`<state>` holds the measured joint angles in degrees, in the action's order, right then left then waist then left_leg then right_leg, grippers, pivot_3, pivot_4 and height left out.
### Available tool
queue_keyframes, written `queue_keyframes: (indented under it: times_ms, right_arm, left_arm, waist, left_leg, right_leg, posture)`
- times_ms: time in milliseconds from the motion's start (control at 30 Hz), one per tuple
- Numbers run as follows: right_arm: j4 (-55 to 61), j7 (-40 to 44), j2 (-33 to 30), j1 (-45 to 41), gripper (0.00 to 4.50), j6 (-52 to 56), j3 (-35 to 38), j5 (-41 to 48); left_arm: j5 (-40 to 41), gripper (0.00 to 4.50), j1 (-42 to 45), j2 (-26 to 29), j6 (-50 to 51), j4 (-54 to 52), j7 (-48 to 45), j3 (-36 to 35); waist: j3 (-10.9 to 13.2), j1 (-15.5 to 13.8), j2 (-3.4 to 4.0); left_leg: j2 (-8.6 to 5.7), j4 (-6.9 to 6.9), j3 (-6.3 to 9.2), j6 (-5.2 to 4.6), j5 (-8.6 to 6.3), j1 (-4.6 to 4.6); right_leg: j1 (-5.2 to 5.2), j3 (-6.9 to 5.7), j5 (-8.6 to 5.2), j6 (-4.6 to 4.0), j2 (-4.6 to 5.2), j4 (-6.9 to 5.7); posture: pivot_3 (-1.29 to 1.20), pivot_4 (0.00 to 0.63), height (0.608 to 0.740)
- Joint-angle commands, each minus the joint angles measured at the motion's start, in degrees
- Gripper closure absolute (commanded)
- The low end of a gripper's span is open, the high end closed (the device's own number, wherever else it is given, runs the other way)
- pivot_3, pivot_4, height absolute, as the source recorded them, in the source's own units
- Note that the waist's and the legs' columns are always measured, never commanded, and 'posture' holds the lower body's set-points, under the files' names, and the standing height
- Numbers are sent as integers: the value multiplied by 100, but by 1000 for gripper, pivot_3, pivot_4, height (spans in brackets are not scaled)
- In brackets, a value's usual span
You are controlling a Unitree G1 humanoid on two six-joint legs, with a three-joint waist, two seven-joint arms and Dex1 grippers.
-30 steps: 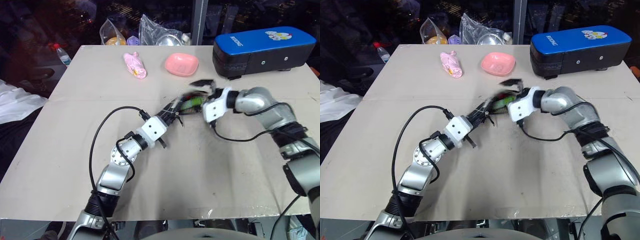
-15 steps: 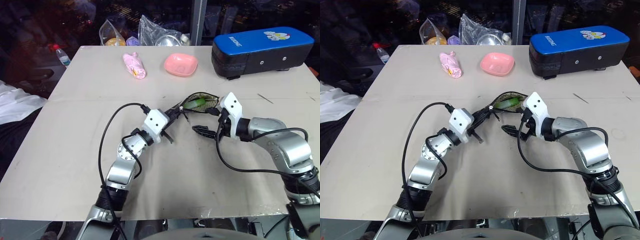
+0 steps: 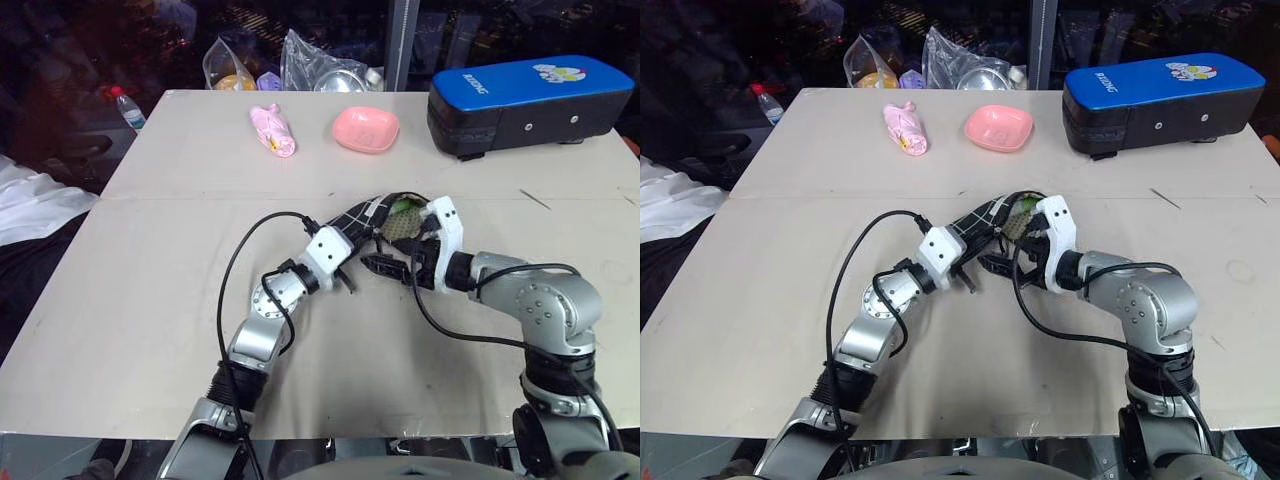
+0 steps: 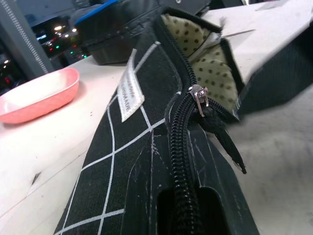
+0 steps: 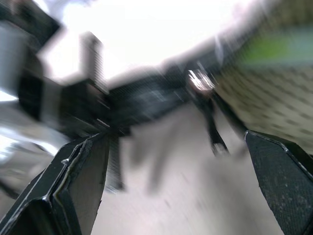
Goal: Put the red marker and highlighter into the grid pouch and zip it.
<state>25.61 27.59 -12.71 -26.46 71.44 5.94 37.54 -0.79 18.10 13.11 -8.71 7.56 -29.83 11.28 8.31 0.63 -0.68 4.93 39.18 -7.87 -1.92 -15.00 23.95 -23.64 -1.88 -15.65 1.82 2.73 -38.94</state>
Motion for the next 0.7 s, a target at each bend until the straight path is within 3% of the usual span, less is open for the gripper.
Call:
queue_keyframes:
  times_ms: [33, 133, 200, 467, 700]
  right_arm:
    - [332, 442, -208, -190, 22, -171, 765, 933]
    - [489, 712, -672, 112, 22, 74, 556, 1255]
    - [351, 358, -725, 349, 22, 100, 200, 963]
    - [-420, -518, -294, 253, 22, -276, -282, 286]
    - [-909, -762, 198, 13, 22, -600, -295, 145]
  left_arm:
    - [206, 4500, 64, -44, 23, -61, 24, -161]
    - [307, 4500, 61, -50, 38, -95, -63, -164]
    - [388, 4500, 67, -68, 11, -130, -199, -111]
    - [324, 4500, 31, 43, -124, -116, -504, 19]
    - [211, 4500, -18, 173, -246, -114, -579, 72]
  waist:
    - [0, -2, 0]
    - [0, -1, 0]
    - [-1, 7, -1]
    - [0, 11, 0]
    - [0, 5, 0]
  left_leg:
    - [0, 0, 2, -4, -2, 0]
    - [0, -1, 5, -19, -11, 0]
    - [1, -3, 7, -20, -12, 0]
    - [0, -3, 7, -15, -8, 0]
    - [0, -5, 6, 2, 1, 2]
  right_leg:
    - [0, -1, 0, 0, 0, 0]
    - [1, -4, 0, 0, 0, 1]
    - [2, -6, 0, -1, 0, 3]
    - [1, -5, 0, 0, -1, -1]
    - [1, -7, 0, 0, -1, 2]
  posture:
    - [0, 150, 717]
    - [0, 150, 717]
    - [0, 150, 717]
    - [0, 150, 717]
    - [0, 150, 717]
